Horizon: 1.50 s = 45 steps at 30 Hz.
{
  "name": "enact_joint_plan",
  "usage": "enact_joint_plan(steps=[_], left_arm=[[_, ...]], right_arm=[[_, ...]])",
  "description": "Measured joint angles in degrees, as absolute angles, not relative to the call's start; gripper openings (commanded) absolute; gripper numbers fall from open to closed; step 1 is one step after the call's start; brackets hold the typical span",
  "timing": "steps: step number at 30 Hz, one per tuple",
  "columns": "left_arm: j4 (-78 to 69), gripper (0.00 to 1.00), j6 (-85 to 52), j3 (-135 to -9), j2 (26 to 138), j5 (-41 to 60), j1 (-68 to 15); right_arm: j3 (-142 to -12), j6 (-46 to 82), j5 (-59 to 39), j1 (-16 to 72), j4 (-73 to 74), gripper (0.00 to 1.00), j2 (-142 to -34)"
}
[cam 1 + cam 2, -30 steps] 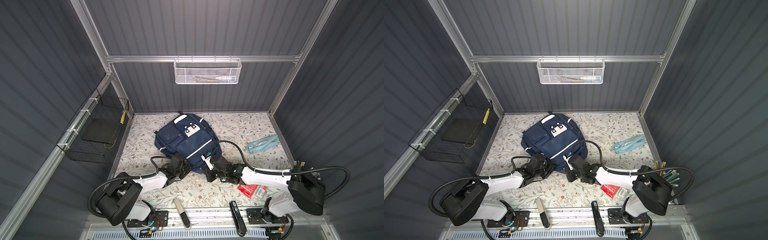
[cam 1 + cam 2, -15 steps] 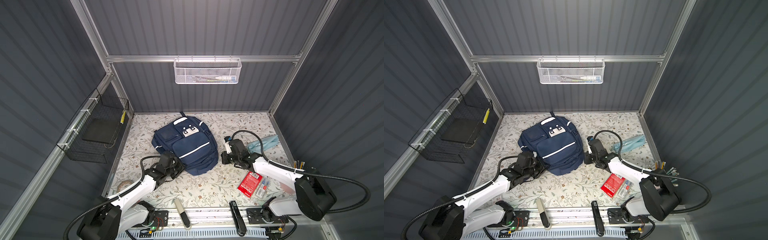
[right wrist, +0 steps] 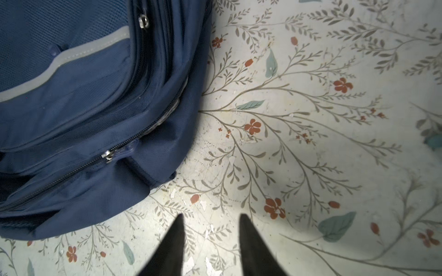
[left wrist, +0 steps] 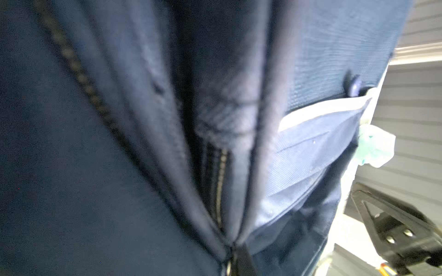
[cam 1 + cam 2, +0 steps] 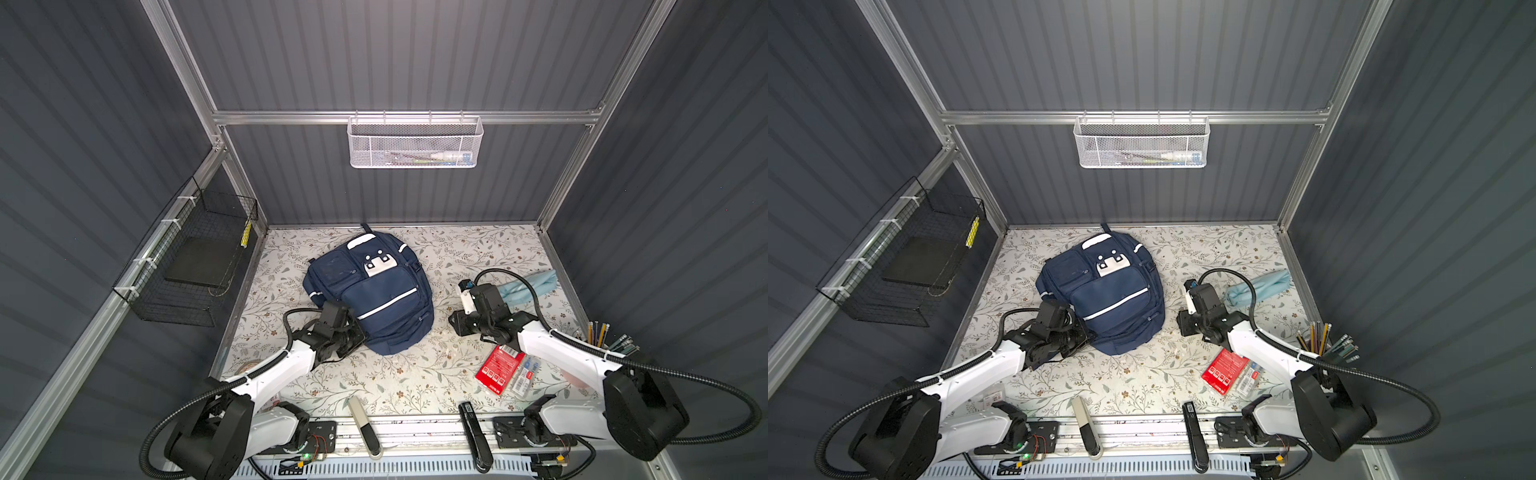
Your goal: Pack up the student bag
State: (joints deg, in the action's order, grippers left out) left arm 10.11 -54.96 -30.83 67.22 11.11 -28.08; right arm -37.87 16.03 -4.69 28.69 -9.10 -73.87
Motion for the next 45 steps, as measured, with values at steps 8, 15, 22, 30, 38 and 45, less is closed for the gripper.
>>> enact_joint_plan(steps=[8, 15, 22, 30, 38, 45], left_arm=[[14.6, 0.0, -49.2, -29.9, 64.2, 12.2, -22.1], [13.9, 0.09, -48.2, -29.9, 67.4, 12.3, -21.8], [13.6, 0.11, -48.2, -29.9, 68.2, 12.6, -21.7], [13.6, 0.11, -48.2, -29.8, 68.2, 12.7, -21.7], [13.5, 0.11, -48.2, -29.8, 68.2, 12.7, -21.6], [11.9, 0.0, -48.4, -29.8, 68.1, 13.6, -21.8]], right_arm=[[-43.6, 11.2, -14.5, 27.7, -5.0, 0.72, -82.7], [-49.3, 6.7, -20.1, 33.3, -4.3, 0.64, -91.9], [-53.7, 4.0, -22.7, 36.6, -4.6, 0.46, -96.4], [-56.2, 3.0, -23.3, 36.6, -6.0, 0.06, -99.5], [-52.7, 3.8, -22.2, 36.8, -4.0, 0.0, -95.9], [-48.2, 7.8, -20.9, 32.5, -0.1, 0.0, -91.9]])
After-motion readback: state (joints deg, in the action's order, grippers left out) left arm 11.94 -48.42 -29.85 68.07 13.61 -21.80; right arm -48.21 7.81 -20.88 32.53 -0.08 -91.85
